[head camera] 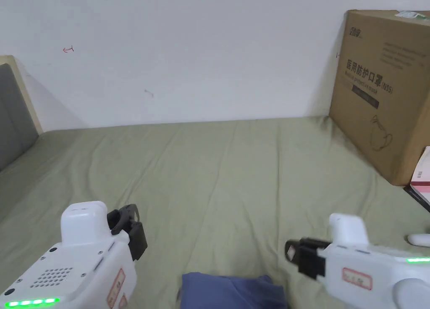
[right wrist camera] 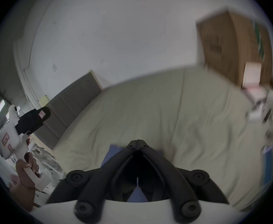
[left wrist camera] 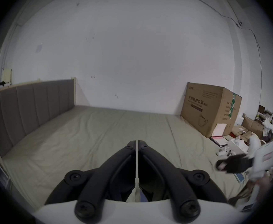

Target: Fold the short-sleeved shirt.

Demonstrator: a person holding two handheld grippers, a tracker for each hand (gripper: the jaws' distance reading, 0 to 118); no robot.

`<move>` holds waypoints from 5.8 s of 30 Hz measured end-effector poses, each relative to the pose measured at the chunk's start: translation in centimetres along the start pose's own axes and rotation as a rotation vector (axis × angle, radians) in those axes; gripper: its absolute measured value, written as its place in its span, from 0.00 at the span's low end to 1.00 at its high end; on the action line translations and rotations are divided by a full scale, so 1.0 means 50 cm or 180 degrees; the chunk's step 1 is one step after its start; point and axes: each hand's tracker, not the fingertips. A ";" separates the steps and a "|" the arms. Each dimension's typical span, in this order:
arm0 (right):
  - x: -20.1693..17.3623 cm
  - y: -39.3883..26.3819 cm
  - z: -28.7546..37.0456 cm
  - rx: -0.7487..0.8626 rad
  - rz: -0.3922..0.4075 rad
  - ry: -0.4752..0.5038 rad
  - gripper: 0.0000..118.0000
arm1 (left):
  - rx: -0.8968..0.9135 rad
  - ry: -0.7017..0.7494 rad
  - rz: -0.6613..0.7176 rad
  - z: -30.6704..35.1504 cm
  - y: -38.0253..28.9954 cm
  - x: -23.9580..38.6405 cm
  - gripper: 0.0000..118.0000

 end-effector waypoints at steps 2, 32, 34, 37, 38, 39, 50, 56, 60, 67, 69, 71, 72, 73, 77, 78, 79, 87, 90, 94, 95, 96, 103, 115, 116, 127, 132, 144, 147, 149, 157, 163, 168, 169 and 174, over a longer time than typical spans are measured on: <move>0.016 -0.031 -0.043 -0.0228 -0.0059 -0.0087 0.00 | -0.0121 -0.0077 0.0065 0.008 -0.006 -0.042 0.02; 0.100 -0.128 -0.180 -0.1248 -0.0156 0.0012 0.00 | -0.2929 -0.3039 0.2430 -0.344 -0.399 -0.114 1.00; 0.096 -0.128 -0.180 -0.1243 -0.0110 -0.0008 0.00 | -0.2895 -0.2815 0.2361 -0.351 -0.403 -0.103 1.00; 0.099 -0.134 -0.178 -0.1209 -0.0135 -0.0004 0.00 | -0.2844 -0.2235 0.2141 -0.339 -0.400 -0.135 0.39; 0.104 -0.135 -0.177 -0.1193 -0.0175 0.0019 0.00 | -0.2943 -0.1909 0.1841 -0.339 -0.411 -0.143 0.22; 0.104 -0.138 -0.180 -0.1201 -0.0332 0.0201 0.00 | -0.3035 -0.2110 0.1989 -0.331 -0.423 -0.148 0.22; -0.009 -0.055 -0.059 -0.0836 0.0128 0.0110 0.00 | -0.2382 -0.2343 0.1969 -0.244 -0.192 -0.230 0.22; -0.057 -0.045 -0.012 -0.0745 0.0238 0.0050 0.00 | -0.2467 -0.1392 0.1297 -0.209 -0.045 -0.477 0.22; -0.078 -0.039 -0.006 -0.0704 0.0249 0.0010 0.00 | -0.2455 -0.0675 0.1206 -0.188 0.013 -0.629 0.22; -0.079 -0.020 -0.016 -0.0656 -0.0008 -0.0144 0.00 | -0.2794 0.0357 0.0537 -0.205 0.003 -0.769 0.23; -0.081 -0.014 -0.020 -0.0652 -0.0044 -0.0115 0.00 | -0.2841 0.0521 0.0514 -0.211 -0.015 -0.788 0.30; -0.085 -0.010 -0.022 -0.0650 0.0002 -0.0158 0.00 | -0.2800 0.0725 0.0490 -0.210 -0.020 -0.800 0.79; -0.088 -0.008 -0.021 -0.0642 0.0055 -0.0189 0.00 | -0.2708 0.0821 0.0409 -0.210 -0.017 -0.808 0.98; -0.088 -0.007 -0.019 -0.0636 0.0069 -0.0186 0.00 | -0.2625 0.0845 0.0382 -0.198 -0.010 -0.807 0.99; -0.082 -0.001 -0.013 -0.0567 0.0086 -0.0189 0.00 | -0.2316 0.0818 0.0628 -0.142 0.028 -0.774 0.97; -0.080 0.001 -0.011 -0.0541 0.0103 -0.0212 0.00 | -0.2168 0.0789 0.0676 -0.128 0.037 -0.757 0.97; -0.078 0.003 -0.008 -0.0515 0.0136 -0.0235 0.00 | -0.2044 0.0744 0.0663 -0.117 0.044 -0.735 0.97; -0.076 0.018 0.016 -0.0414 0.0472 -0.0458 0.00 | -0.1784 -0.0140 0.0414 -0.076 0.013 -0.389 0.03; -0.079 0.031 0.028 -0.0413 0.0453 -0.0467 0.00 | -0.1631 -0.0474 0.0602 -0.085 -0.004 -0.283 0.01; -0.089 0.059 0.059 -0.0201 0.0458 -0.0512 0.00 | -0.1004 -0.0468 0.0390 -0.069 0.036 -0.151 0.01; -0.094 0.068 0.070 -0.0069 0.0482 -0.0495 0.00 | -0.0863 -0.0468 0.0303 -0.064 0.051 -0.126 0.01; -0.102 0.077 0.084 0.0088 0.0549 -0.0522 0.00 | -0.0660 -0.0417 0.0190 -0.056 0.070 -0.100 0.01; -0.188 0.108 0.172 0.1507 0.1111 -0.0701 0.00 | 0.0182 -0.0117 -0.0019 -0.013 0.125 0.033 0.01; -0.190 0.110 0.186 0.2264 0.1072 -0.1109 0.31 | 0.1038 0.0310 -0.0460 0.075 0.121 0.107 0.19; -0.189 0.109 0.185 0.2262 0.1057 -0.1122 0.47 | 0.1032 0.0264 -0.0432 0.075 0.121 0.106 0.39; -0.194 0.098 0.188 0.2281 0.1090 -0.1078 1.00 | 0.0718 0.0124 -0.0259 0.048 0.113 0.096 0.95; -0.192 0.099 0.185 0.2217 0.1155 -0.1174 1.00 | 0.0739 0.0208 -0.0304 0.047 0.114 0.093 0.95; -0.192 0.096 0.173 0.2088 0.1188 -0.1168 1.00 | 0.0668 0.0332 -0.0455 0.042 0.124 0.090 0.95; -0.194 0.094 0.171 0.2063 0.1188 -0.1160 1.00 | 0.0649 0.0083 -0.0319 0.045 0.122 0.084 0.95; -0.192 0.095 0.171 0.2061 0.1187 -0.1152 1.00 | 0.0652 0.0011 -0.0150 0.049 0.121 0.078 0.95; -0.188 0.099 0.170 0.2012 0.1170 -0.1150 1.00 | 0.0588 0.0279 -0.0231 0.037 0.117 0.084 0.95; -0.188 0.099 0.166 0.1971 0.1161 -0.1145 1.00 | 0.0554 0.0298 -0.0111 0.035 0.116 0.083 0.95; -0.184 0.099 0.167 0.1966 0.1089 -0.1076 1.00 | 0.0418 0.0367 -0.0050 0.016 0.115 0.079 0.95; -0.183 0.099 0.166 0.1964 0.1081 -0.1083 1.00 | 0.0428 0.0351 -0.0008 0.016 0.111 0.076 0.95; -0.180 0.095 0.161 0.1947 0.1057 -0.1092 1.00 | 0.0325 0.0219 0.0140 0.009 0.100 0.065 0.95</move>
